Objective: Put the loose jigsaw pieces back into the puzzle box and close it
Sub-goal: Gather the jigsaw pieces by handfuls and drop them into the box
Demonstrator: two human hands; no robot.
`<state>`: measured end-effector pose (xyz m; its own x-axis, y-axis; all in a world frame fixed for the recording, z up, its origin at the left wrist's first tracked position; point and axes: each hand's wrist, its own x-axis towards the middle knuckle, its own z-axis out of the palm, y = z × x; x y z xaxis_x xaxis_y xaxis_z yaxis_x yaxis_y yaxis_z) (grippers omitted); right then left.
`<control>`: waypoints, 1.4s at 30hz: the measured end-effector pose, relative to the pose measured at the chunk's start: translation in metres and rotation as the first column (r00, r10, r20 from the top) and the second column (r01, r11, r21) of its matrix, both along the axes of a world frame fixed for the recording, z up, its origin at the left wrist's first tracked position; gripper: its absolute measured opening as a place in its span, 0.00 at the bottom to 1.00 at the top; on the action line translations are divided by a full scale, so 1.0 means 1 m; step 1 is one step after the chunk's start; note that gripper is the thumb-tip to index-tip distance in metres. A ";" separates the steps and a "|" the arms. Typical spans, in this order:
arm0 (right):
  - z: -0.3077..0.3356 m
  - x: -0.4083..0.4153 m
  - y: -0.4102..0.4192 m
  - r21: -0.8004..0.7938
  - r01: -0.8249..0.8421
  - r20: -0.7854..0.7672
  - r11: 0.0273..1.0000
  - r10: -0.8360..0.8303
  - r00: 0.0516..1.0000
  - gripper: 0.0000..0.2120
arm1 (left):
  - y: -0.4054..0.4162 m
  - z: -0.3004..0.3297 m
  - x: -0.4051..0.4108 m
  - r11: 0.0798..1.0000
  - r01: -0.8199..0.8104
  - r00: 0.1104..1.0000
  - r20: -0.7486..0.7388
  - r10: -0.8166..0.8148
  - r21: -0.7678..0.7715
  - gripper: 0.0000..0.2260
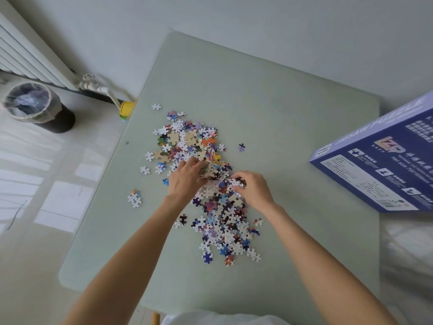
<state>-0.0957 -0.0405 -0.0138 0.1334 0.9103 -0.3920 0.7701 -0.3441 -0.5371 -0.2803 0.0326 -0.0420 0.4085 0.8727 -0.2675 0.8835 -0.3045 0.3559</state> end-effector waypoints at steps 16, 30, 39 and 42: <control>0.000 0.007 -0.026 0.049 0.116 -0.065 0.992 -0.113 0.991 0.11 | -0.021 0.021 -0.014 0.989 -0.134 0.911 0.401 0.098 0.062 0.10; 0.105 0.069 -0.120 0.152 0.109 -0.105 0.982 -0.093 0.990 0.09 | -0.085 0.088 0.024 0.995 0.013 0.911 0.409 -0.051 0.097 0.10; 0.291 0.203 -0.151 0.660 0.261 -0.150 0.704 -0.217 0.965 0.10 | -0.056 0.216 0.163 0.833 0.227 0.725 0.483 -0.491 0.505 0.11; 0.323 0.250 -0.143 0.772 0.286 -0.154 0.567 -0.269 0.951 0.11 | -0.050 0.258 0.208 0.771 0.202 0.644 0.511 -0.569 0.604 0.10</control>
